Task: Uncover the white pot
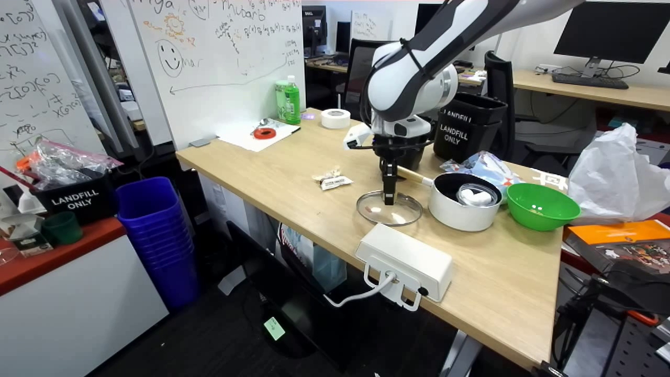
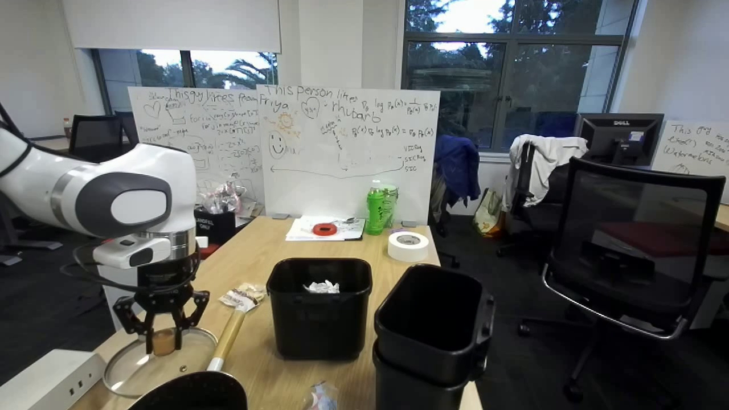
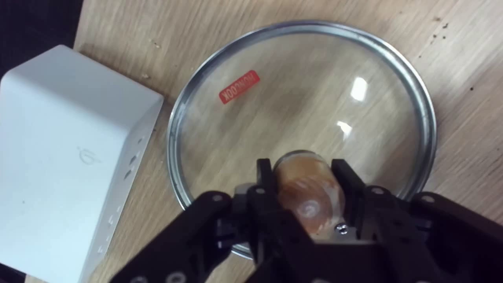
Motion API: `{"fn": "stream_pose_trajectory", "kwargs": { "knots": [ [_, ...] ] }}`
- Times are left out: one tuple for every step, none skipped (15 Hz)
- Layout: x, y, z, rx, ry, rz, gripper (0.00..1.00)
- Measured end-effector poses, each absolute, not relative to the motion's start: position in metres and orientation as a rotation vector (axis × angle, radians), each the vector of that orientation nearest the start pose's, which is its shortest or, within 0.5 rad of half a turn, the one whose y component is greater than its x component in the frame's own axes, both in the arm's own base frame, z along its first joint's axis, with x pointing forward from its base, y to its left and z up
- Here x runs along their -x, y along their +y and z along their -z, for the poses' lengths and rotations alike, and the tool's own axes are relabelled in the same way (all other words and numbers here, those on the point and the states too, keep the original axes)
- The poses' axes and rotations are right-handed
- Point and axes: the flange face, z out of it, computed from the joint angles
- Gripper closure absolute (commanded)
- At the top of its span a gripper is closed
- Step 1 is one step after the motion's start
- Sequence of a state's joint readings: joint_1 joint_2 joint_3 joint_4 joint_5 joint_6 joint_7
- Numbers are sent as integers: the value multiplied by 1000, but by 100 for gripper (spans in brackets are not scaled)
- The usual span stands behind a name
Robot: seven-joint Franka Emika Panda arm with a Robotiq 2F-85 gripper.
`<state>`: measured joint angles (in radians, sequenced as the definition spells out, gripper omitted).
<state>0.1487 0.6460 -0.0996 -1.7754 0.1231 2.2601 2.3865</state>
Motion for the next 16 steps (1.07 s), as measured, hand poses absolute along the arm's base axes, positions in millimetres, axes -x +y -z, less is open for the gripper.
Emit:
{"fn": "stream_pose_trajectory", "kwargs": {
  "knots": [
    [-640,39,-181,1145,3076,-119,79],
    [-640,39,-179,1123,3088,-109,42],
    [-640,40,-178,1104,3094,-101,33],
    [-640,41,-178,1092,3097,-93,27],
    [-641,42,-179,1084,3096,-87,21],
    [-641,44,-180,1079,3095,-82,13],
    [-642,46,-180,1075,3094,-78,7],
    [-642,47,-181,1071,3094,-76,1],
    [-643,48,-182,1070,3093,-75,0],
    [-643,49,-183,1071,3090,-75,0],
    [-643,51,-186,1073,3085,-76,0],
    [-644,54,-191,1075,3075,-79,0],
    [-644,58,-198,1087,3063,-91,0],
    [-644,65,-207,1101,3045,-102,0],
    [-643,71,-217,1119,3025,-111,0],
    [-641,78,-228,1142,3004,-120,0]
  ]
}}
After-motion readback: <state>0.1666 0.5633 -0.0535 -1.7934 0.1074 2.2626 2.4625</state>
